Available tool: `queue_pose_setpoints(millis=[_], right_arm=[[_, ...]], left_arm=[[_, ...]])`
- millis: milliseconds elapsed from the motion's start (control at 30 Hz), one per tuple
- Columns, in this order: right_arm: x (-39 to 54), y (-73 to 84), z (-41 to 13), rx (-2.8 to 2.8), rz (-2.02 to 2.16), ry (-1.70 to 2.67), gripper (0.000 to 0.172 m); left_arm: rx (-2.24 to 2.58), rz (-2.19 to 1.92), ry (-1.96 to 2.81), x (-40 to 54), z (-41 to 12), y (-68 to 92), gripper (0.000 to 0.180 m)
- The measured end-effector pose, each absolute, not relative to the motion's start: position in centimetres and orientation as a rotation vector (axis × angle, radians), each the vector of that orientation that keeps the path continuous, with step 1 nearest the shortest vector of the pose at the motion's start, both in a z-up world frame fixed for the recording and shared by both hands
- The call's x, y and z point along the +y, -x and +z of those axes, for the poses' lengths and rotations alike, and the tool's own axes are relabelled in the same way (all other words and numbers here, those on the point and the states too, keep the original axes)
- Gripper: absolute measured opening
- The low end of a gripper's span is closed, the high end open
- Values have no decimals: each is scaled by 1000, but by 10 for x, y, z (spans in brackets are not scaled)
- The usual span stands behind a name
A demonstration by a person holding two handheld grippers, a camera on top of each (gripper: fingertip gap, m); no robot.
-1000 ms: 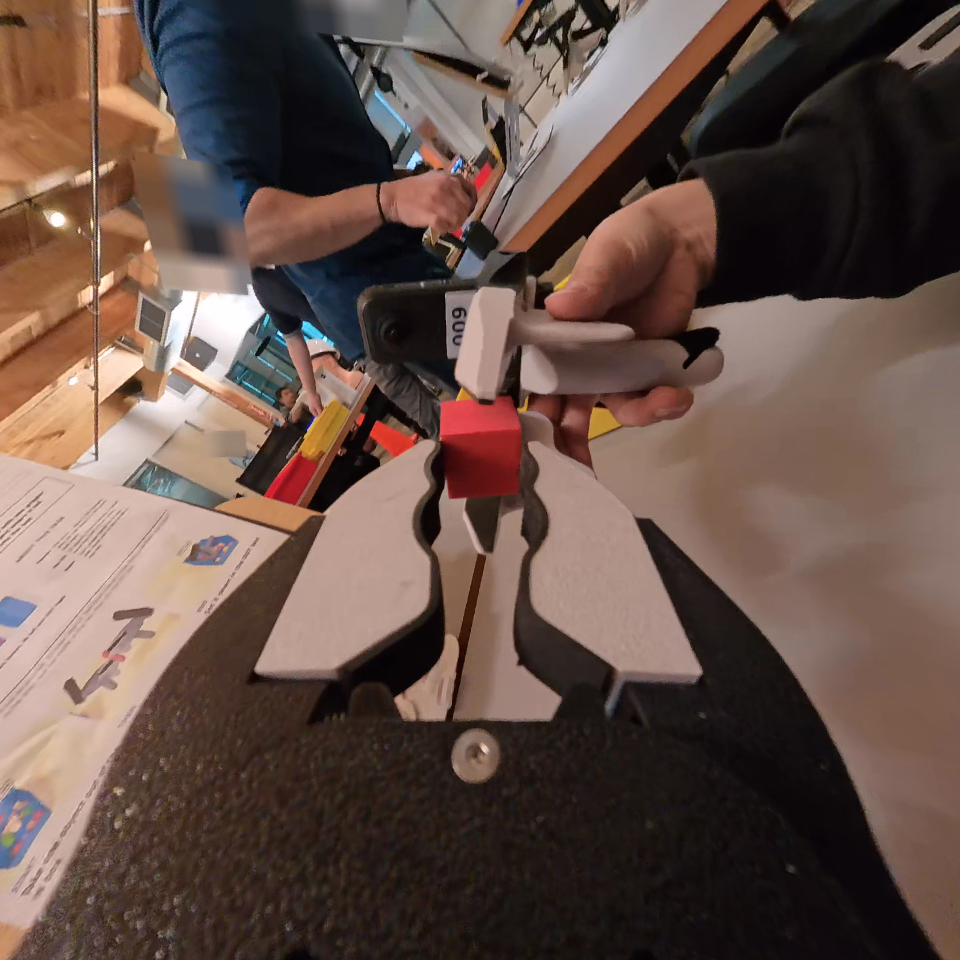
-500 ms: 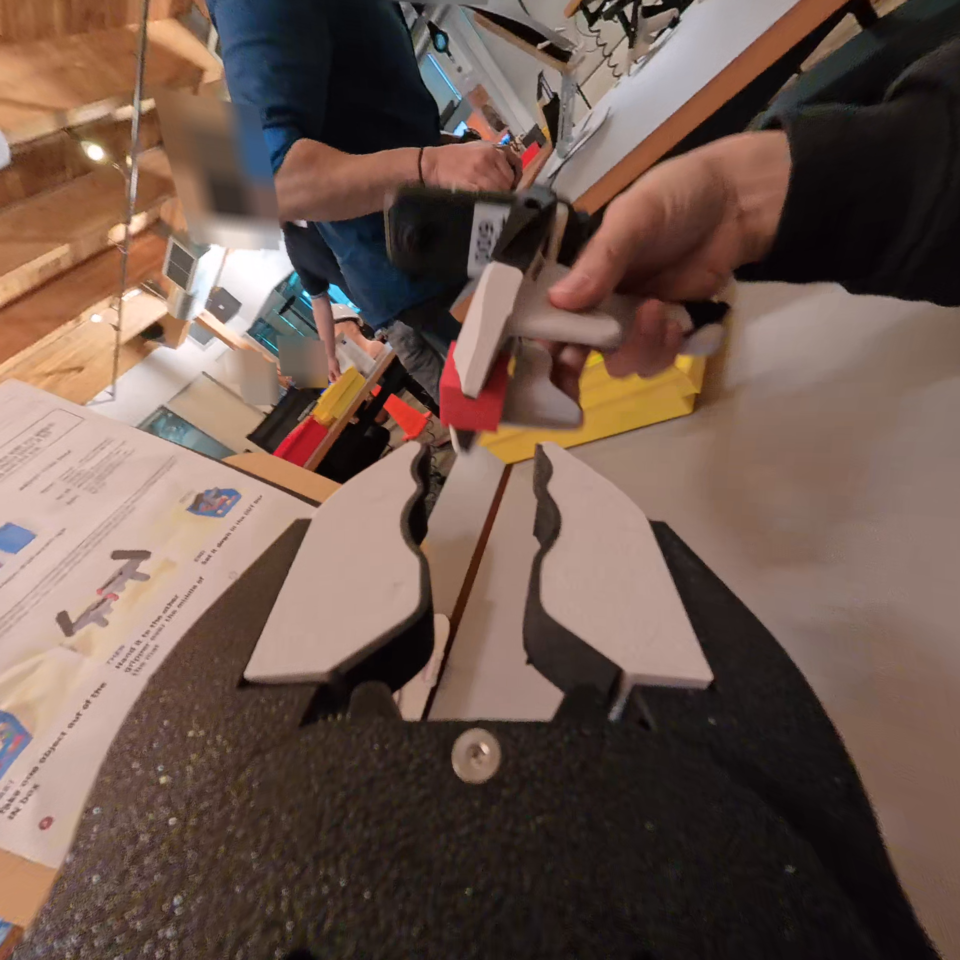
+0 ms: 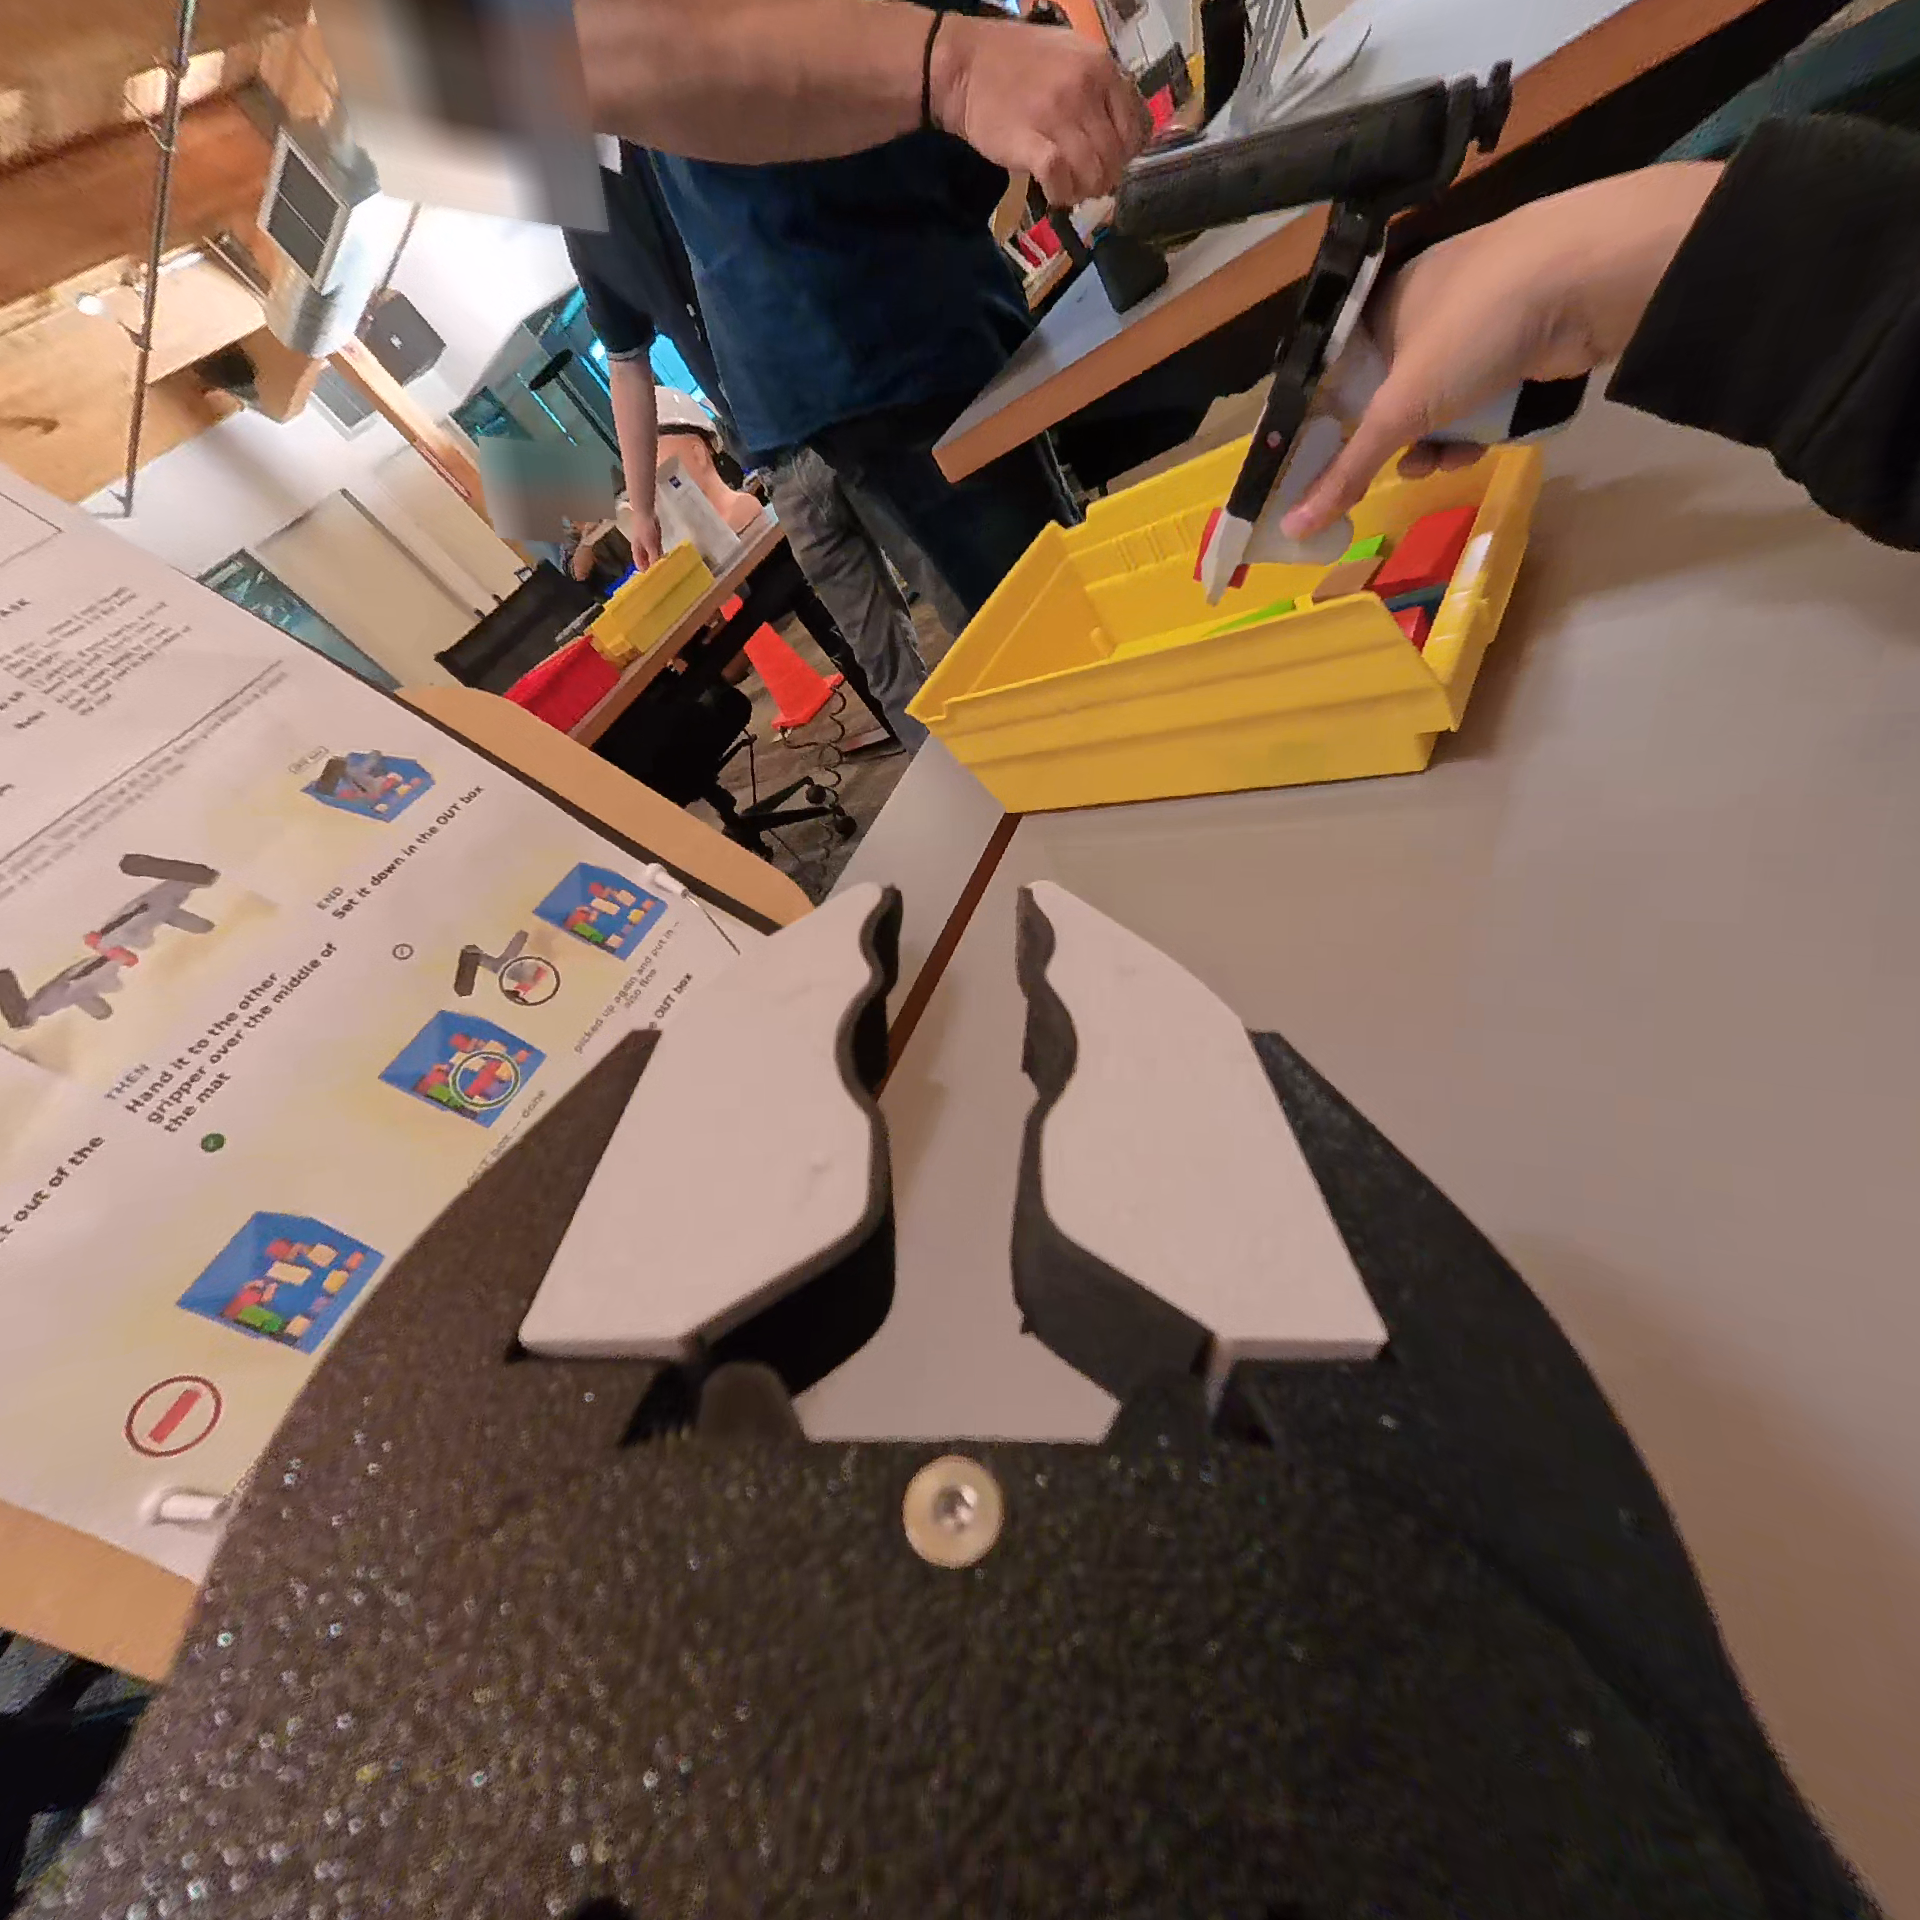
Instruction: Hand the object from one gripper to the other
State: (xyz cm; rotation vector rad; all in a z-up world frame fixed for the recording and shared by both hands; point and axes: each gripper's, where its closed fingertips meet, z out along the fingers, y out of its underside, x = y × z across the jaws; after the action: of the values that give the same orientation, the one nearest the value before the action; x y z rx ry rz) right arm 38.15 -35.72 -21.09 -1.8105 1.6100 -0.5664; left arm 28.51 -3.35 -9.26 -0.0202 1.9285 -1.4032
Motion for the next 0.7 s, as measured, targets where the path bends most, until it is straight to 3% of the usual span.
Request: queue_pose_setpoints(millis=[300,367,700], right_arm=[[-366,-380,-228,1664,-576,1863,30],[-366,-380,-227,1664,-573,1853,38],[-331,-384,-177,1462,-672,1806,42]], left_arm=[[1975,-1362,27,-36,-105,-290,20],[1974,-1362,34,-34,-103,-291,20],[1915,-1402,130,-16,-88,-296,19]])
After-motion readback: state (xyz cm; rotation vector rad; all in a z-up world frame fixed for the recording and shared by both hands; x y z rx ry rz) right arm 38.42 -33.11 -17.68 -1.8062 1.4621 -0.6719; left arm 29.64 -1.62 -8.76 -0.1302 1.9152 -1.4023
